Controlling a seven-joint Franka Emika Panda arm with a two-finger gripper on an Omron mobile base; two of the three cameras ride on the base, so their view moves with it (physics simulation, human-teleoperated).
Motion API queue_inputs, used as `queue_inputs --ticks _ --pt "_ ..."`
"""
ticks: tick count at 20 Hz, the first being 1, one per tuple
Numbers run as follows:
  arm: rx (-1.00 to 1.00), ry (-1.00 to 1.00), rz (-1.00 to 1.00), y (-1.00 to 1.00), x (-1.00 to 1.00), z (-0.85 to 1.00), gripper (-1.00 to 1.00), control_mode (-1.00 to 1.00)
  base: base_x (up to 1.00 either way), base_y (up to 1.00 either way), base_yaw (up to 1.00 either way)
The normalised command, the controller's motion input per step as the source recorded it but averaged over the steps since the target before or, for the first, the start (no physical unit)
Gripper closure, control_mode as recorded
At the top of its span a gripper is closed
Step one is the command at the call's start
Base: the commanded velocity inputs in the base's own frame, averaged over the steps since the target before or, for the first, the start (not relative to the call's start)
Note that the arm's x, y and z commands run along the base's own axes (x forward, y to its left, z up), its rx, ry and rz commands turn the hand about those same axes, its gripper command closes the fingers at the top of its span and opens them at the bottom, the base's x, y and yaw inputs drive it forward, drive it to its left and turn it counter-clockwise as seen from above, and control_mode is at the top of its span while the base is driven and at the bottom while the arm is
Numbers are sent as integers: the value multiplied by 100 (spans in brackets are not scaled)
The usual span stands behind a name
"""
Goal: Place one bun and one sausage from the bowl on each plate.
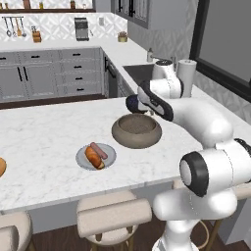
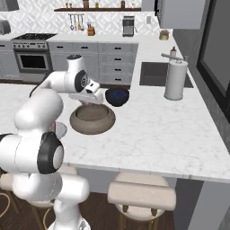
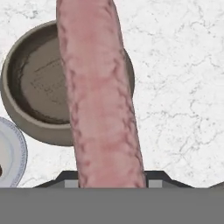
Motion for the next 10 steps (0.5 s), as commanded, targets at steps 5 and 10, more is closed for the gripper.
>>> queue_inputs --ticks 5,10 --pt "0 -6 7 20 -100 81 100 -100 0 0 0" --pt "0 0 5 42 -100 4 100 -100 0 0 0"
